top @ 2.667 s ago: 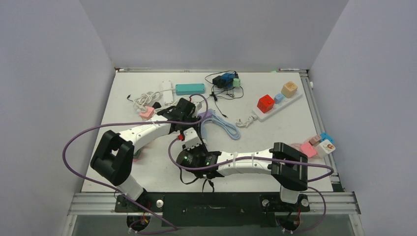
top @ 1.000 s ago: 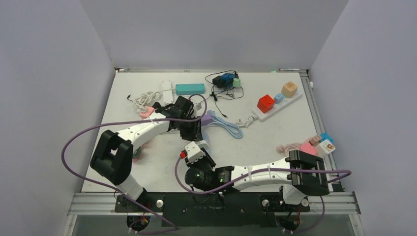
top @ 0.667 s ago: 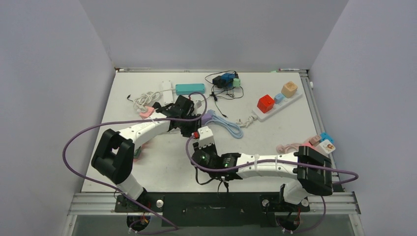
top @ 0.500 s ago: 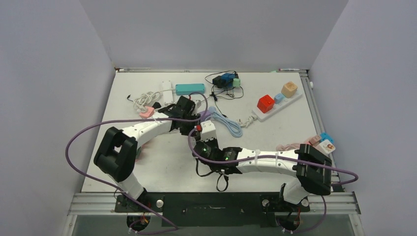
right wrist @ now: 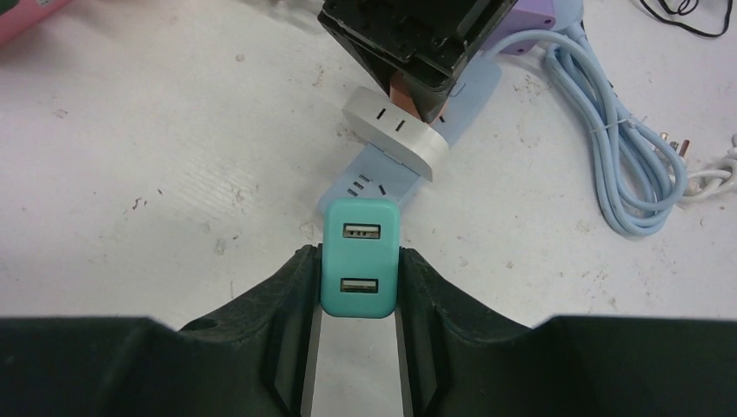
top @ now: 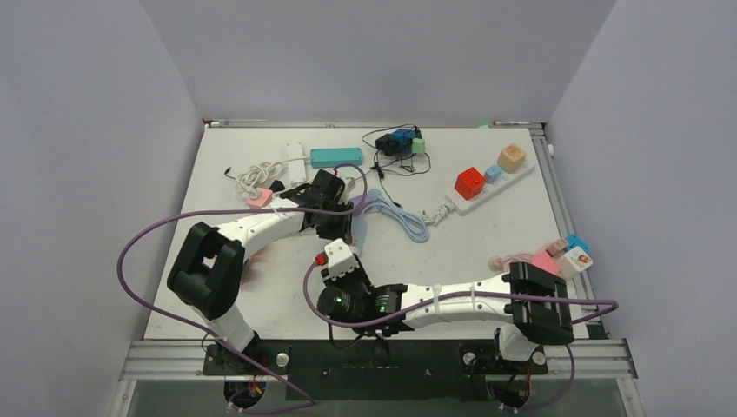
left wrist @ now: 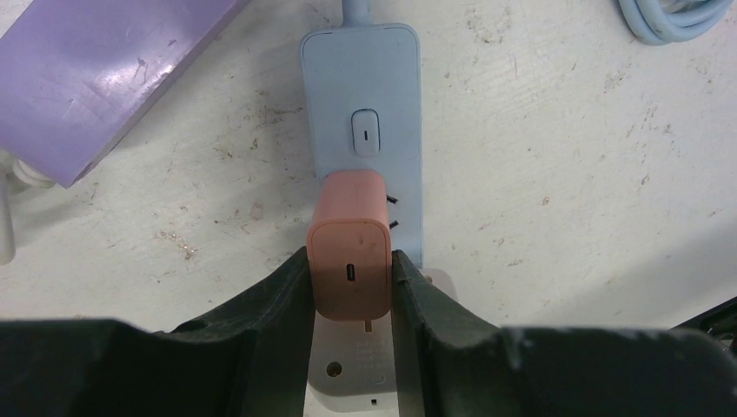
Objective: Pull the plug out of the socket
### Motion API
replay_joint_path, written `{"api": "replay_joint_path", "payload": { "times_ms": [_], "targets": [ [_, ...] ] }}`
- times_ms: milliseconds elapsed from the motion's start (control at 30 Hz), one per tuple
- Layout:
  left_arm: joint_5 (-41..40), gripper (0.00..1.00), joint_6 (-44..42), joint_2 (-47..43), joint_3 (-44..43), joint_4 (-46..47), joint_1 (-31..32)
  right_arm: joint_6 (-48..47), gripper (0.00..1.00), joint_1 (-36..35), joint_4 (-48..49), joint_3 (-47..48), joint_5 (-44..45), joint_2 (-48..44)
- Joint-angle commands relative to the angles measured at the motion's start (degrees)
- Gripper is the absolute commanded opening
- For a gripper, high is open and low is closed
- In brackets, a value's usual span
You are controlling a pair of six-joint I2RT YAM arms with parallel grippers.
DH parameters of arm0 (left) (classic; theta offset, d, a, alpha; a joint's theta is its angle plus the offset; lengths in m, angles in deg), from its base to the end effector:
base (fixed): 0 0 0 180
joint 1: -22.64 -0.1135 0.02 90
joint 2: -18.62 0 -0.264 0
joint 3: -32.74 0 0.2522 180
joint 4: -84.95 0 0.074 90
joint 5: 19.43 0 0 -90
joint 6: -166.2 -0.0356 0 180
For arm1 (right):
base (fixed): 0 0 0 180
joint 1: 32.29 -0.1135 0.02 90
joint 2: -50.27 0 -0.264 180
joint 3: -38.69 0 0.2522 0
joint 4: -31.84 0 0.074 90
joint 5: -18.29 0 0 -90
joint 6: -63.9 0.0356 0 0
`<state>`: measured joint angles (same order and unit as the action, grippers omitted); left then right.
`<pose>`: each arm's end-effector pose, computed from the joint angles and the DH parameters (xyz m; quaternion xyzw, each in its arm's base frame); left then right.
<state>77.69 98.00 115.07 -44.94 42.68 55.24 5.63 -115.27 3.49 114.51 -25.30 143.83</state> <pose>0.2852 -0.1876 0.1990 0.1064 0.9606 -0.1675 0.1945 0.0677 0.3392 0.2292 -0.2358 0.8323 0.0922 0.4931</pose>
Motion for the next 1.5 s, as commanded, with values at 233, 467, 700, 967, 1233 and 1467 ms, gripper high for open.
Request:
{"api": "replay_joint_path", "payload": {
  "times_ms": [233,467,700,967,1233,1467],
  "targets": [
    [1.11,0.21,-3.19,-7.41,1.73,1.66,-1.22,11.32,0.05,6.25,-13.92,-4.72,-8.7,-15.27],
    [2.78,0.61,-4.47,-13.04,3.58,4.47,-1.27,14.76,0.08,12.91,-16.68,-11.89,-20.86,-18.46],
    [4.24,0.77,-4.84,-15.58,4.66,5.67,-2.05,14.27,0.12,16.26,-15.13,-13.68,-29.76,-14.33],
    [4.22,0.84,-4.75,-16.01,4.91,5.15,-2.62,15.42,0.33,22.51,-12.47,-17.63,-37.92,-12.54],
    [5.19,0.89,-5.39,-19.08,6.36,6.79,-2.63,15.79,0.71,24.58,-12.77,-18.99,-36.5,-14.52],
    [4.29,0.93,-5.0,-26.24,10.22,9.51,-2.63,11.75,0.9,25.88,-14.6,-13.82,-31.13,-17.47]
  ]
}}
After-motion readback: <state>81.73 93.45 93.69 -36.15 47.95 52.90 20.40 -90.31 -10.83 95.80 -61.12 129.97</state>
